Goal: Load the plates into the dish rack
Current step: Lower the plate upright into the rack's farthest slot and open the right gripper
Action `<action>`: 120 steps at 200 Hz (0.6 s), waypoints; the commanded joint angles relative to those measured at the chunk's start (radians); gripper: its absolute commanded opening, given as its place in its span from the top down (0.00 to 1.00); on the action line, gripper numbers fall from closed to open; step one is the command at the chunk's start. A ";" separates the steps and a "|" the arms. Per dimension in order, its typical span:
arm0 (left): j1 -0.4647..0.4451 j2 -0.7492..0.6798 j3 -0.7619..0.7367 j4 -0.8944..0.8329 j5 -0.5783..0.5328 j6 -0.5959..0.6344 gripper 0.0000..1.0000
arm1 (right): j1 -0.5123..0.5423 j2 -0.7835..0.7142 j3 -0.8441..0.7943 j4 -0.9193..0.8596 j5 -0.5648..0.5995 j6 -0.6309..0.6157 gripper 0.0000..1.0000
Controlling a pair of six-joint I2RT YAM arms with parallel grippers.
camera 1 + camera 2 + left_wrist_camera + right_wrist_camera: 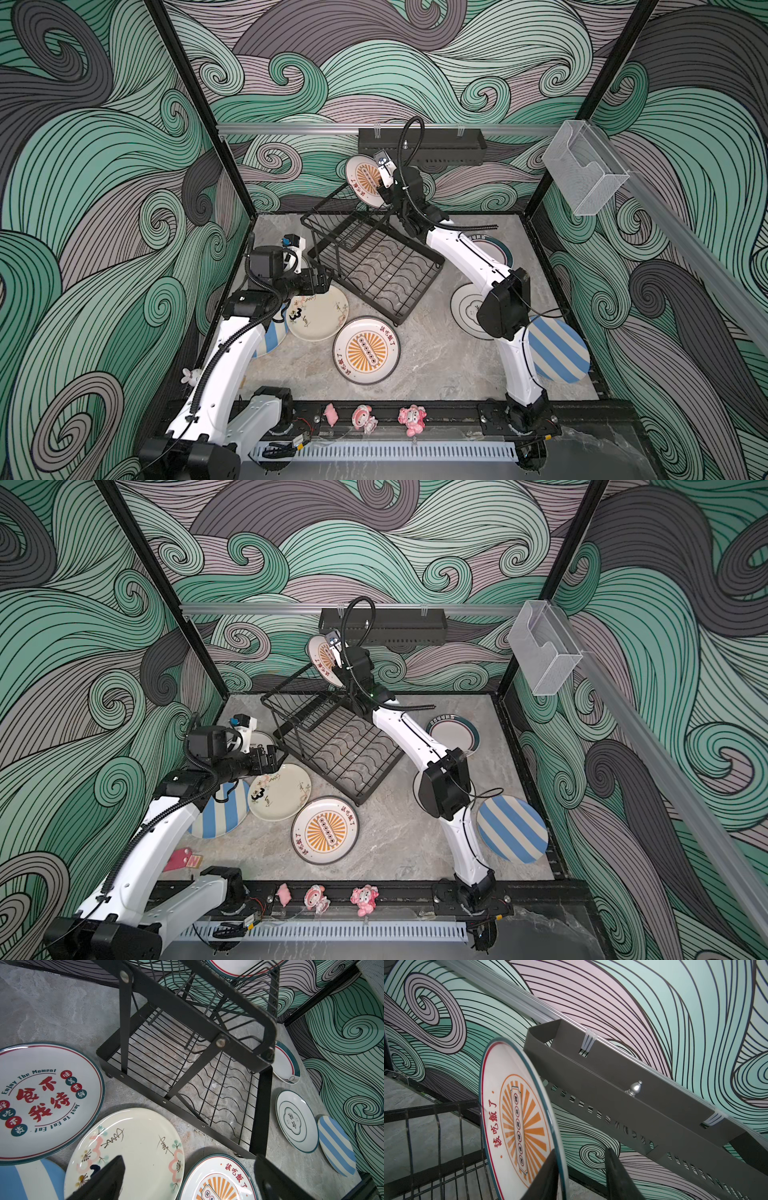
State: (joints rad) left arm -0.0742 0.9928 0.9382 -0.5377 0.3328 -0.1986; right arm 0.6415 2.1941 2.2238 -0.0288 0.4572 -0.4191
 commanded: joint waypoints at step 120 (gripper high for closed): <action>0.004 -0.032 0.026 -0.025 0.009 0.004 0.01 | -0.012 -0.236 0.050 -0.408 -0.157 0.168 0.14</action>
State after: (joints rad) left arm -0.0742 0.9833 0.9386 -0.5392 0.3332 -0.1947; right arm 0.6338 2.0380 2.2463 -0.3119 0.3828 -0.3141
